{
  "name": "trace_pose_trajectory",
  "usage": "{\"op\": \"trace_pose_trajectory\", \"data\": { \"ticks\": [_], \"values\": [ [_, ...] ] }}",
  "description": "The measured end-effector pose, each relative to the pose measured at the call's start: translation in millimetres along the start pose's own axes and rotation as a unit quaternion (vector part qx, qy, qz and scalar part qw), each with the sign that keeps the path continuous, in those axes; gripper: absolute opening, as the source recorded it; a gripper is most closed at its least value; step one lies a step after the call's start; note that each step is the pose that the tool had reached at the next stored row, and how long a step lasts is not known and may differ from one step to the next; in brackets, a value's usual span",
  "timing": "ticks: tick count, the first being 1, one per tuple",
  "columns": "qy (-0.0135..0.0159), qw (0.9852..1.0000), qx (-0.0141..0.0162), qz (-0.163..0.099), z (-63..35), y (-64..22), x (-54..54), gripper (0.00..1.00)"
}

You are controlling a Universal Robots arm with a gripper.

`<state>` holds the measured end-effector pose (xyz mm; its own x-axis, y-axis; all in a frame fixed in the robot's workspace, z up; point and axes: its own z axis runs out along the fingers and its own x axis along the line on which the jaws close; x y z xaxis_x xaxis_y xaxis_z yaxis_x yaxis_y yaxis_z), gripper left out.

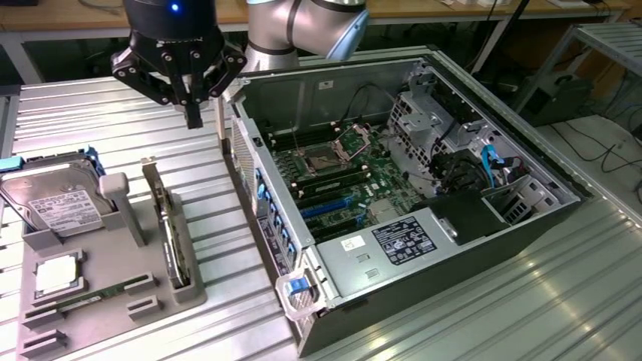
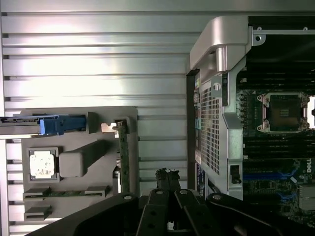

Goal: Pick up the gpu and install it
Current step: 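Reach for the gpu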

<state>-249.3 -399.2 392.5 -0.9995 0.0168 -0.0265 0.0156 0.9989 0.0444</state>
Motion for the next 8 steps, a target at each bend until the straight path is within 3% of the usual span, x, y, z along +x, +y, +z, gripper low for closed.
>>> {"op": "trace_pose_trajectory", "data": {
  "ticks": [8],
  "values": [
    [0.0000,1.0000,0.0000,0.000,-0.4,-0.2,13.6,0.11]
  ]
}}
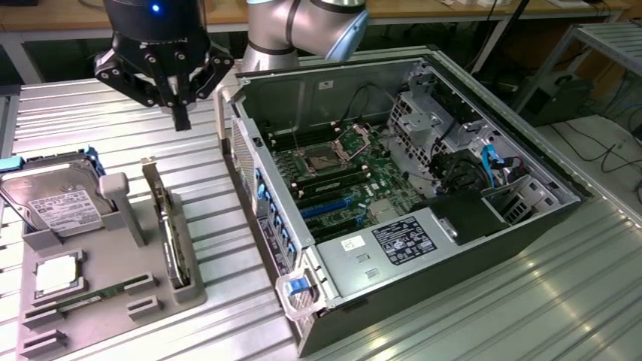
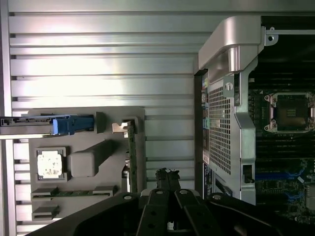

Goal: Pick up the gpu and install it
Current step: 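Reach for the gpu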

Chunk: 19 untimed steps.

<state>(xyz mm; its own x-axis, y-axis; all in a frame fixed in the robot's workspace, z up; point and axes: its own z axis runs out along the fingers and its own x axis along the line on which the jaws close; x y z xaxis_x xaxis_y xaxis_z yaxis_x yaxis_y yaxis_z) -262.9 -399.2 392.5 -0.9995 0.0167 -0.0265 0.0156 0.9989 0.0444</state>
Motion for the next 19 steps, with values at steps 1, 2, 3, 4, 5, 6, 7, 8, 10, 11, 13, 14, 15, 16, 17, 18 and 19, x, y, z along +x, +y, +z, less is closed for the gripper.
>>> {"op": "trace_pose_trajectory", "data": {
  "ticks": [1,2,3,4,5,6,7,8,10,11,13,14,15,16,17,18,19],
  "values": [
    [0.0000,1.0000,0.0000,0.000,0.0,0.0,1.6,0.11],
    [0.0000,1.0000,0.0000,0.000,-0.1,-0.1,3.5,0.11],
    [0.0000,1.0000,0.0000,0.000,-0.1,-0.1,5.0,0.11],
    [0.0000,1.0000,0.0000,0.000,-0.2,-0.1,6.7,0.11],
    [0.0000,1.0000,0.0000,0.000,-0.2,-0.1,7.9,0.11],
    [0.0000,1.0000,0.0000,0.000,-0.2,-0.1,9.5,0.11],
    [0.0000,1.0000,0.0000,0.000,-0.2,-0.2,10.8,0.11],
    [0.0000,1.0000,0.0000,0.000,-0.3,-0.2,12.6,0.11],
    [0.0000,1.0000,0.0000,0.000,-0.4,-0.2,15.2,0.11],
    [0.0000,1.0000,0.0000,0.000,-0.4,-0.3,16.7,0.11],
    [0.0000,1.0000,0.0000,0.000,-0.5,-0.3,19.4,0.11],
    [0.0000,1.0000,0.0000,0.000,-0.5,-0.3,20.7,0.11],
    [0.0000,1.0000,0.0000,0.000,-0.5,-0.4,22.2,0.11],
    [0.0000,1.0000,0.0000,0.000,-0.5,-0.4,24.1,0.11],
    [0.0000,1.0000,0.0000,0.000,-0.6,-0.4,25.4,0.11],
    [0.0000,1.0000,0.0000,0.000,-0.6,-0.4,26.9,0.11],
    [0.0000,1.0000,0.0000,0.000,-0.6,-0.5,28.3,0.11]
  ]
}}
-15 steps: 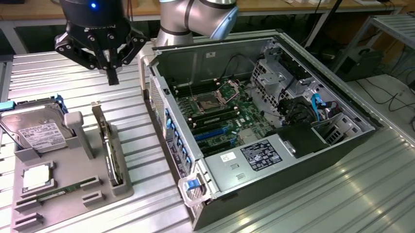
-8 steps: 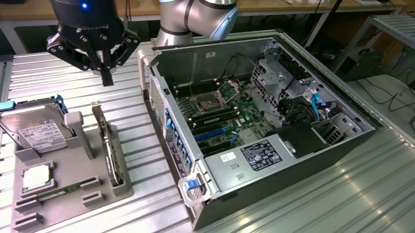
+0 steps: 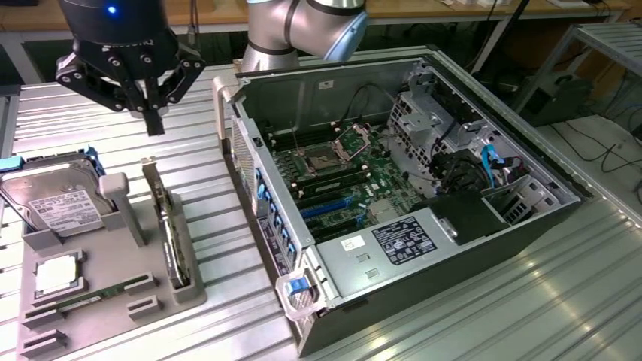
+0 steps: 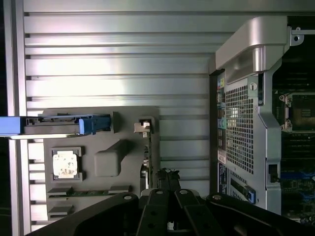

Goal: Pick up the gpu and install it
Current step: 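Reach for the gpu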

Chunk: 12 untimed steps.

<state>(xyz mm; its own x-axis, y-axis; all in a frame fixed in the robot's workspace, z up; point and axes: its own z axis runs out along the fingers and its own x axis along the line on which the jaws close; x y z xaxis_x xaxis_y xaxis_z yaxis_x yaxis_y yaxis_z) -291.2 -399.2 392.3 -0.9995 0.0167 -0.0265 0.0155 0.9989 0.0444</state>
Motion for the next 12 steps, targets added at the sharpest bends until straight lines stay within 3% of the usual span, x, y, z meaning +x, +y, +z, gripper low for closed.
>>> {"op": "trace_pose_trajectory", "data": {
  "ticks": [12],
  "values": [
    [0.0000,1.0000,0.0000,0.000,-0.4,-0.3,18.1,0.11]
  ]
}}
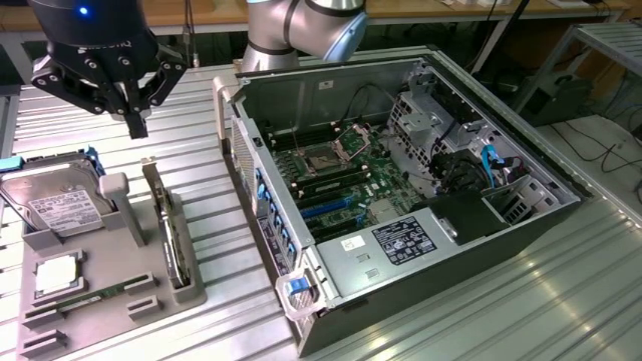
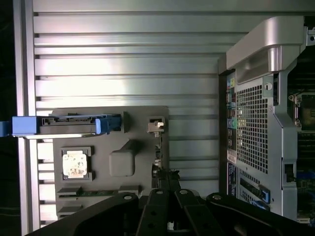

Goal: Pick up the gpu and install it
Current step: 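Reach for the gpu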

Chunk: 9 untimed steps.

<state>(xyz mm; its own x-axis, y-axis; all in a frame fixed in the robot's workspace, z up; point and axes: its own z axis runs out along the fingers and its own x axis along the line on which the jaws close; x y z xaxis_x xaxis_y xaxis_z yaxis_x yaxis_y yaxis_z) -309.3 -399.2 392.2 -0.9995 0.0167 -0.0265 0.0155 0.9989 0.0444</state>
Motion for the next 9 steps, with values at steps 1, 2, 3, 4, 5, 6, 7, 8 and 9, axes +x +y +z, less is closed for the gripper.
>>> {"op": "trace_pose_trajectory", "data": {
  "ticks": [1,2,3,4,5,6,7,8,9],
  "values": [
    [0.0000,1.0000,0.0000,0.000,0.0,0.0,1.6,0.11],
    [0.0000,1.0000,0.0000,0.000,-0.1,-0.1,3.0,0.11],
    [0.0000,1.0000,0.0000,0.000,-0.1,-0.1,4.6,0.11],
    [0.0000,1.0000,0.0000,0.000,-0.1,-0.1,6.0,0.11],
    [0.0000,1.0000,0.0000,0.000,-0.1,-0.1,7.1,0.11],
    [0.0000,1.0000,0.0000,0.000,-0.2,-0.1,8.2,0.11],
    [0.0000,1.0000,0.0000,0.000,-0.2,-0.2,9.3,0.11],
    [0.0000,1.0000,0.0000,0.000,-0.2,-0.2,10.6,0.11],
    [0.0000,1.0000,0.0000,0.000,-0.3,-0.2,11.8,0.11]
  ]
}}
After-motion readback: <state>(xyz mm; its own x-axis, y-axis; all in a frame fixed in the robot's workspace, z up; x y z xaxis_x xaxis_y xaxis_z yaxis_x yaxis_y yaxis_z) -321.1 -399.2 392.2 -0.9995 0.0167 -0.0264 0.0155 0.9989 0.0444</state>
